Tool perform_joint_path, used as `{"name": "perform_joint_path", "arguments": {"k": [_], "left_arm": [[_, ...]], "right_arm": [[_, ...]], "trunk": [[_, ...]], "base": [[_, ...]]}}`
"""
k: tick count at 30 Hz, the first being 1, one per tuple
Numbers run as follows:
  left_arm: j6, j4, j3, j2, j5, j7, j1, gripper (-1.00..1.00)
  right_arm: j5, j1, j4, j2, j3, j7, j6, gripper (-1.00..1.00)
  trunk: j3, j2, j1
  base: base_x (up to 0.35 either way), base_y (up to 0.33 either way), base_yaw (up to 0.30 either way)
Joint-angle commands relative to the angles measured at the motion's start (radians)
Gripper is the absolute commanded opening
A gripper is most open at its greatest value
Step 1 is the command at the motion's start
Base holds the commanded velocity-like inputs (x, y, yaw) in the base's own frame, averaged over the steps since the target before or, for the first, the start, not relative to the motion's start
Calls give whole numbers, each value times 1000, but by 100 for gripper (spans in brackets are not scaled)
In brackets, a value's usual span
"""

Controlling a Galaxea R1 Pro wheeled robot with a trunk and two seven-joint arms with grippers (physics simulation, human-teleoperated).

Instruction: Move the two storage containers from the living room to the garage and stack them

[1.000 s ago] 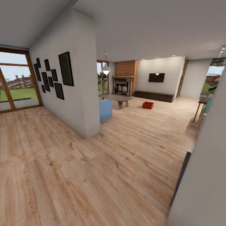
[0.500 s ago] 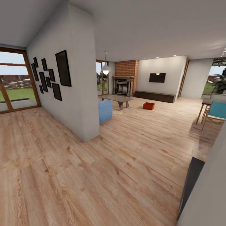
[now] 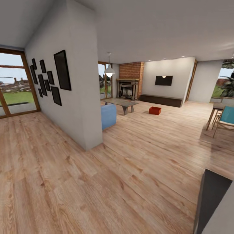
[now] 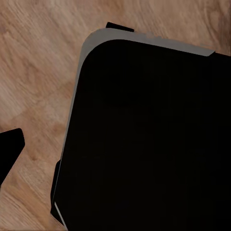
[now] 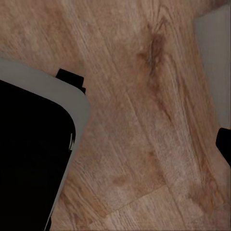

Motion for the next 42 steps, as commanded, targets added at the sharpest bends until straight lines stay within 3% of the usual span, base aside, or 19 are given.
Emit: {"name": "perform_joint_path", "arguments": {"k": [1,42], "left_arm": [[-2,0,0,0,5,0,0,100],[1,0,-1,0,5,-1,0,100]], "right_arm": [[-10,-1,3,1,9,0,-6,100],[-9,-1,3,0,9,0,-6,100]], "trunk": [[-1,0,1],[-1,0,1]], "base": [[326,0,0],[326,0,0]]}}
